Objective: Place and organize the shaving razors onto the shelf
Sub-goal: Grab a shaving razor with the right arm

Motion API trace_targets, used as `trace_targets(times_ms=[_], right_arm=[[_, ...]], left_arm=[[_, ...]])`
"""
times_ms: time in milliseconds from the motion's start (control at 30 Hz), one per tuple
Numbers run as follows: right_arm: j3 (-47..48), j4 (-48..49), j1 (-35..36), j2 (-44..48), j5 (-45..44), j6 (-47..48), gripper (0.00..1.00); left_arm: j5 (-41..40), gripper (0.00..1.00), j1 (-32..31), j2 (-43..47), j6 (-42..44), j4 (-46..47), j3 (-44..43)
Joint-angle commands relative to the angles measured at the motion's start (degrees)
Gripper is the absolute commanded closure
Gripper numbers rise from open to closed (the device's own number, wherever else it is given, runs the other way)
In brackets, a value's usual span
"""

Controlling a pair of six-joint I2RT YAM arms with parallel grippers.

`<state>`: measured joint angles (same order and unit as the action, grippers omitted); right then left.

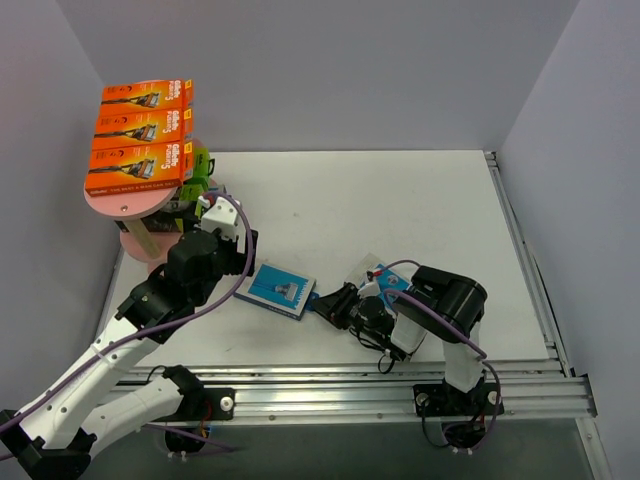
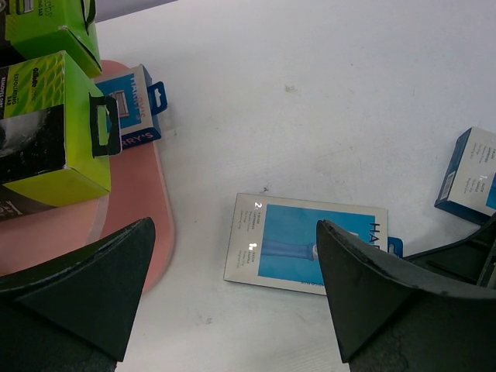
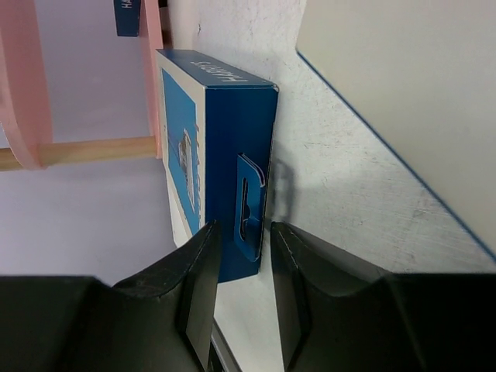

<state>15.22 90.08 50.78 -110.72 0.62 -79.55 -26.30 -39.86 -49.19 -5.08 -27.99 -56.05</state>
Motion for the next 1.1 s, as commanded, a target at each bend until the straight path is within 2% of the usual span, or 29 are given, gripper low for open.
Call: trace_targets(times_ms=[0, 600, 1067], right_arm=[[-1.95, 3.86, 0.10, -5.30, 0.70, -4.21, 0.71], [0.25, 4.93, 0.10, -6.44, 0.08, -4.30, 0.72], [1.91, 5.10, 0.10, -5.56, -0.01, -3.95, 0.85]], left_arm=[[-0.33, 0.06, -0.31, 0.76, 0.34, 2.59, -0.37], [-0.24, 0.06, -0.66, 0.85, 0.25, 2.59, -0.37], [-0.41, 0.06, -0.84, 1.02, 0.25, 2.59, -0.37]])
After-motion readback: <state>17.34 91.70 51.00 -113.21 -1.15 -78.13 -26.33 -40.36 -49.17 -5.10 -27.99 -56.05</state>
